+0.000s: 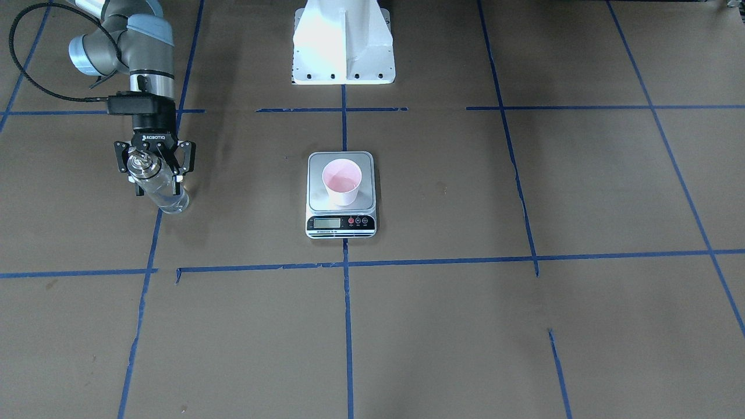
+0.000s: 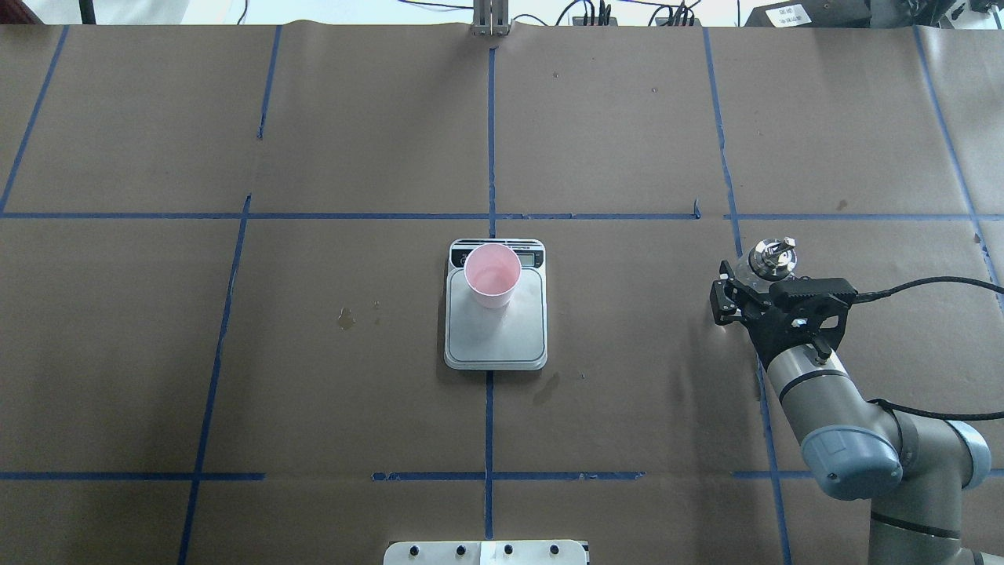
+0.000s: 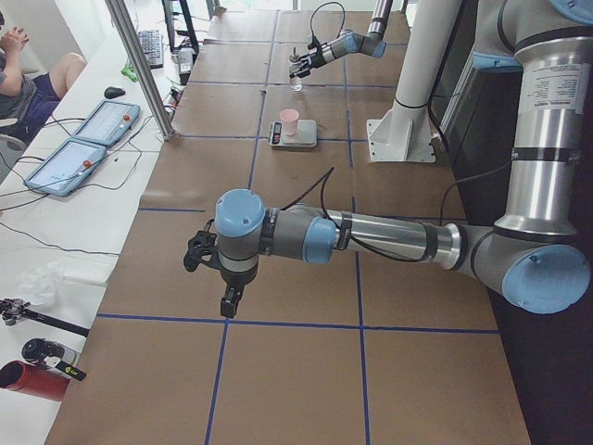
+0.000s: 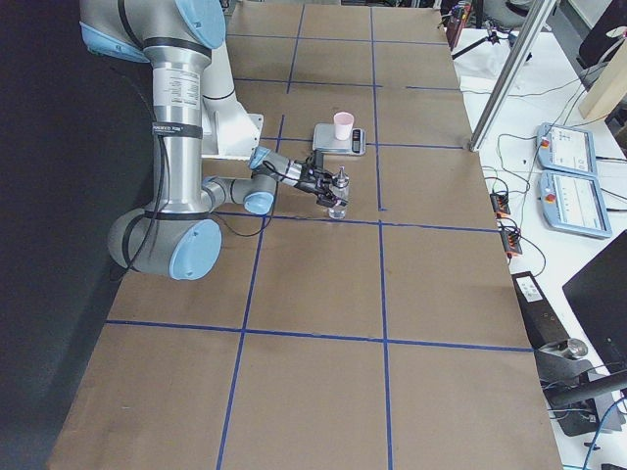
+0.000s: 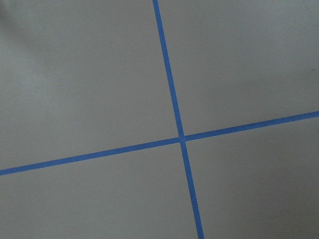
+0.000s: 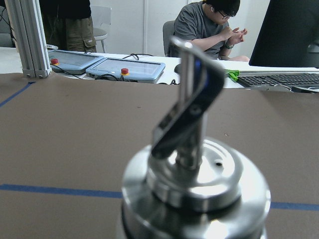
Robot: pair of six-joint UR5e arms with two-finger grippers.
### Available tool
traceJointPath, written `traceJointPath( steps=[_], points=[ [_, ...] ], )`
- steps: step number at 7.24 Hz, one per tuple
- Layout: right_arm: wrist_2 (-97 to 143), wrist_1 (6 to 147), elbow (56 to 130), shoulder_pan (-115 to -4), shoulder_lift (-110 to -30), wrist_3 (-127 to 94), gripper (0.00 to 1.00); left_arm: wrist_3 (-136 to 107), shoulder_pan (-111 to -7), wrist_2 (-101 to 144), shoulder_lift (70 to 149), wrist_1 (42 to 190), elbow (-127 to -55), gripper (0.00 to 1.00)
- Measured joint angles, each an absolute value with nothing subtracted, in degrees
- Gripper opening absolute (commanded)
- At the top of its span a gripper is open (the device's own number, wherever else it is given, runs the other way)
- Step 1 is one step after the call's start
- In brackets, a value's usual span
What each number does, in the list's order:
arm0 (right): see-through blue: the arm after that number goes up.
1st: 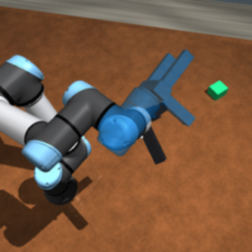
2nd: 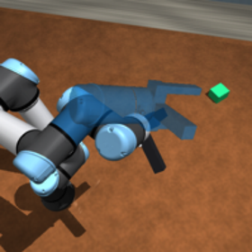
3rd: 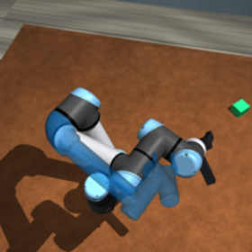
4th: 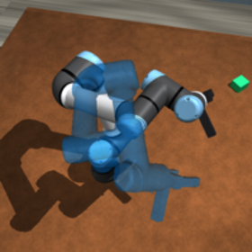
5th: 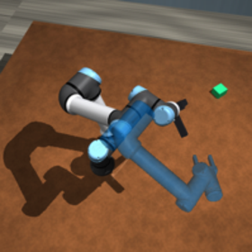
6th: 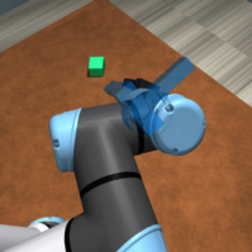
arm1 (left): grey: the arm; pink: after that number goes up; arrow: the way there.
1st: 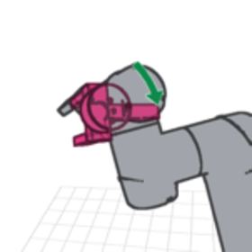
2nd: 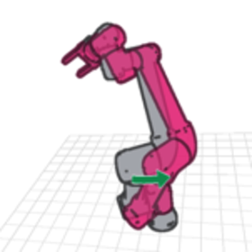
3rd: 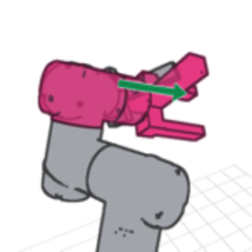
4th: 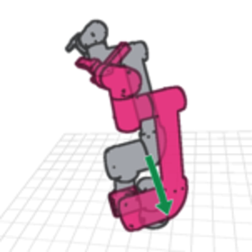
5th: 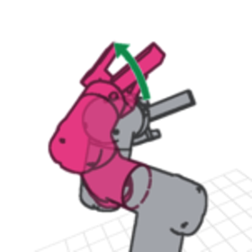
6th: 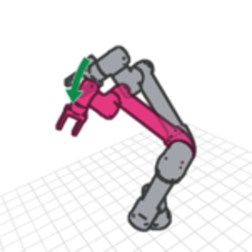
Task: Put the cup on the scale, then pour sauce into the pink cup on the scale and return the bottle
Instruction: 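Lift the bottle with the right gripper and carry it toward the cup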
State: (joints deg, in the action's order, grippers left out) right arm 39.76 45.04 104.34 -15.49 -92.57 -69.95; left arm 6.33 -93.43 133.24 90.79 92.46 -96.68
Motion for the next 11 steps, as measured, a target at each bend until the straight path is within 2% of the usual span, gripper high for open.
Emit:
traceJointPath(
  steps=[4,11],
  points=[
    [39.7,44.9,109.9,-16.4,-91.1,-61.4,0.0,6.2,-93.4,133.2,89.0,92.1,-96.5,1.0],
    [40.5,46.1,109.8,-17.2,-87.1,-56.4,0.0,6.3,-93.4,133.3,85.8,92.4,-96.6,1.0]
  ],
)
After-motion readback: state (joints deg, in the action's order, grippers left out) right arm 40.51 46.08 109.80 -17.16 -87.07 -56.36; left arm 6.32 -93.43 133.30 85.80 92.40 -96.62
